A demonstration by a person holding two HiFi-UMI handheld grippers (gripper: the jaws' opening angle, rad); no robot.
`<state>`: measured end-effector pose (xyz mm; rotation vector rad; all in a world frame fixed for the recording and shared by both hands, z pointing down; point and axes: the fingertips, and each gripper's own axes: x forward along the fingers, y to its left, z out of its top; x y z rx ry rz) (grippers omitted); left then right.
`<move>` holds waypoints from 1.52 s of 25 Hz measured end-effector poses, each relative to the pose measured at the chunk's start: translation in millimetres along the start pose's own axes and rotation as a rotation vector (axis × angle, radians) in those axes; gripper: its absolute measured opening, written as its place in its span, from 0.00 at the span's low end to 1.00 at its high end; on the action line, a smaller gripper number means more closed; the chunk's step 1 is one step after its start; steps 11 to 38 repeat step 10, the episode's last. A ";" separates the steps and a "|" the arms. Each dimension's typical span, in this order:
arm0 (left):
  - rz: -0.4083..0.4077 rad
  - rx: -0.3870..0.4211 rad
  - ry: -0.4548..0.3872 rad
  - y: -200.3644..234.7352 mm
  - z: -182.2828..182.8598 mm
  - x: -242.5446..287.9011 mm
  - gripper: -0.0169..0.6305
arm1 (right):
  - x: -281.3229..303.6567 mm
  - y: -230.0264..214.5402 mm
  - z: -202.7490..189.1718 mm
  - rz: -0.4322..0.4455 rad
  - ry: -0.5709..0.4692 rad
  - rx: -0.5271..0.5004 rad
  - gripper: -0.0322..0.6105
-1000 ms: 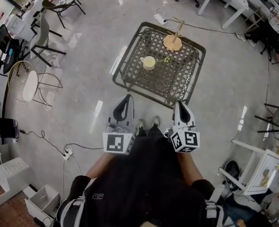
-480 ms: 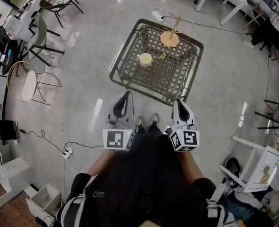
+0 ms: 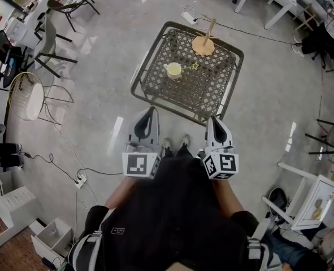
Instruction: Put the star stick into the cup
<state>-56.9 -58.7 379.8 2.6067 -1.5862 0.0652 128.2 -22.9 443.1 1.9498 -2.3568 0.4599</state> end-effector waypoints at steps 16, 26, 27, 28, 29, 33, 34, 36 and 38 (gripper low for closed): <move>0.006 0.009 -0.002 -2.4 2.0 3.0 0.05 | 5.1 -5.9 4.8 0.011 0.003 -0.002 0.07; 0.006 0.009 -0.002 -2.4 2.0 3.0 0.05 | 5.1 -5.9 4.8 0.011 0.003 -0.002 0.07; 0.006 0.009 -0.002 -2.4 2.0 3.0 0.05 | 5.1 -5.9 4.8 0.011 0.003 -0.002 0.07; 0.006 0.009 -0.002 -2.4 2.0 3.0 0.05 | 5.1 -5.9 4.8 0.011 0.003 -0.002 0.07; 0.006 0.009 -0.002 -2.4 2.0 3.0 0.05 | 5.1 -5.9 4.8 0.011 0.003 -0.002 0.07; 0.006 0.009 -0.002 -2.4 2.0 3.0 0.05 | 5.1 -5.9 4.8 0.011 0.003 -0.002 0.07; 0.006 0.009 -0.002 -2.4 2.0 3.0 0.05 | 5.1 -5.9 4.8 0.011 0.003 -0.002 0.07; 0.006 0.009 -0.002 -2.4 2.0 3.0 0.05 | 5.1 -5.9 4.8 0.011 0.003 -0.002 0.07; 0.006 0.009 -0.002 -2.4 2.0 3.0 0.05 | 5.1 -5.9 4.8 0.011 0.003 -0.002 0.07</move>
